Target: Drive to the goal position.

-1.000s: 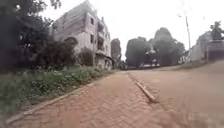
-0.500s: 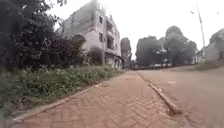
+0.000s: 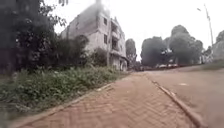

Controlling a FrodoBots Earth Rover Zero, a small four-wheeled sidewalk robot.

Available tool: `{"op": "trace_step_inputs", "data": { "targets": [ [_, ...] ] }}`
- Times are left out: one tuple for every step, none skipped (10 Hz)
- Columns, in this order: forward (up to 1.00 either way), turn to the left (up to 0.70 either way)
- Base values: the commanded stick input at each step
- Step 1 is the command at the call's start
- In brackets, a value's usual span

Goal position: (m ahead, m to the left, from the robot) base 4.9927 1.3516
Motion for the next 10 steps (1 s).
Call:
{"op": "trace_step_inputs", "data": {
  "targets": [
    [0.7, -0.19],
    [0.7, -0.35],
    [0.7, -0.31],
    [0.7, -0.16],
    [0.7, 0.0],
    [0.7, -0.02],
    [0.7, -0.09],
    [0.7, 0.0],
    [0.7, -0.02],
    [0.7, 0.0]
  ]
}}
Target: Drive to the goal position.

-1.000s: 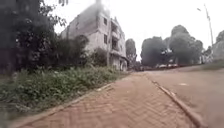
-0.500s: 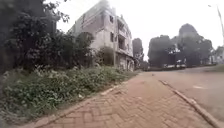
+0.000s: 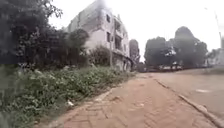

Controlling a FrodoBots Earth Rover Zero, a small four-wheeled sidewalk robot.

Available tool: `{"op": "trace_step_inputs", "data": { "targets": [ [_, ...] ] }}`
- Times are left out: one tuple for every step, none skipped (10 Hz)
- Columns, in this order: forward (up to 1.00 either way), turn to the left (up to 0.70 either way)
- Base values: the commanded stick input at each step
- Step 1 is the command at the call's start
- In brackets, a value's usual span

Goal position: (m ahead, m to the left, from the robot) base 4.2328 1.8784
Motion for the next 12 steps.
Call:
{"op": "trace_step_inputs", "data": {
  "targets": [
    [0.7, 0.0],
    [0.7, 0.0],
    [0.7, 0.0],
    [0.7, 0.0],
    [0.7, 0.0],
    [0.7, 0.0],
    [0.7, 0.0],
    [0.7, 0.0],
    [0.7, 0.0],
    [0.7, 0.0],
    [0.7, 0.0],
    [0.7, 0.0]
  ]
}}
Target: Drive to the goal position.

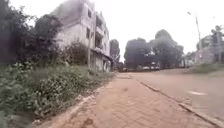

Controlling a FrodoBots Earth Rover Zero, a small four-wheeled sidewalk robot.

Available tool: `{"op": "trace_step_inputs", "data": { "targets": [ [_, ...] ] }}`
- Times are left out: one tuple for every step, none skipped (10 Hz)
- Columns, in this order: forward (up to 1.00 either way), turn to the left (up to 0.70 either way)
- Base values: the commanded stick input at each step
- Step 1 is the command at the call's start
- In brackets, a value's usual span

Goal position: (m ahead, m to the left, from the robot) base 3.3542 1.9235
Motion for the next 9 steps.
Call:
{"op": "trace_step_inputs", "data": {
  "targets": [
    [0.7, 0.0],
    [0.7, 0.0],
    [0.7, 0.0],
    [0.7, 0.0],
    [0.7, 0.0],
    [0.7, 0.0],
    [0.7, 0.0],
    [0.7, 0.0],
    [0.7, 0.0]
  ]
}}
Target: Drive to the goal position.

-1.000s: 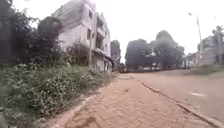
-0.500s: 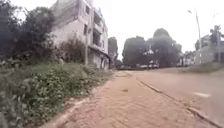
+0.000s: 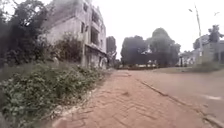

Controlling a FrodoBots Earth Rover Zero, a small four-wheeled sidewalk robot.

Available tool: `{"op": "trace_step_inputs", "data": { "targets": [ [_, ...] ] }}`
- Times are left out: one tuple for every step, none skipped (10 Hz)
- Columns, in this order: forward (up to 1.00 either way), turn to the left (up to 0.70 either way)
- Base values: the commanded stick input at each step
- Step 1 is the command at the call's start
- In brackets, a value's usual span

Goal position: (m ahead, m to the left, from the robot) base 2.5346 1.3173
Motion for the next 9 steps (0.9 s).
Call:
{"op": "trace_step_inputs", "data": {
  "targets": [
    [0.7, 0.0],
    [0.7, 0.0],
    [0.7, 0.0],
    [0.7, 0.0],
    [0.7, 0.0],
    [0.7, 0.0],
    [0.7, 0.0],
    [0.7, 0.0],
    [0.7, 0.0]
  ]
}}
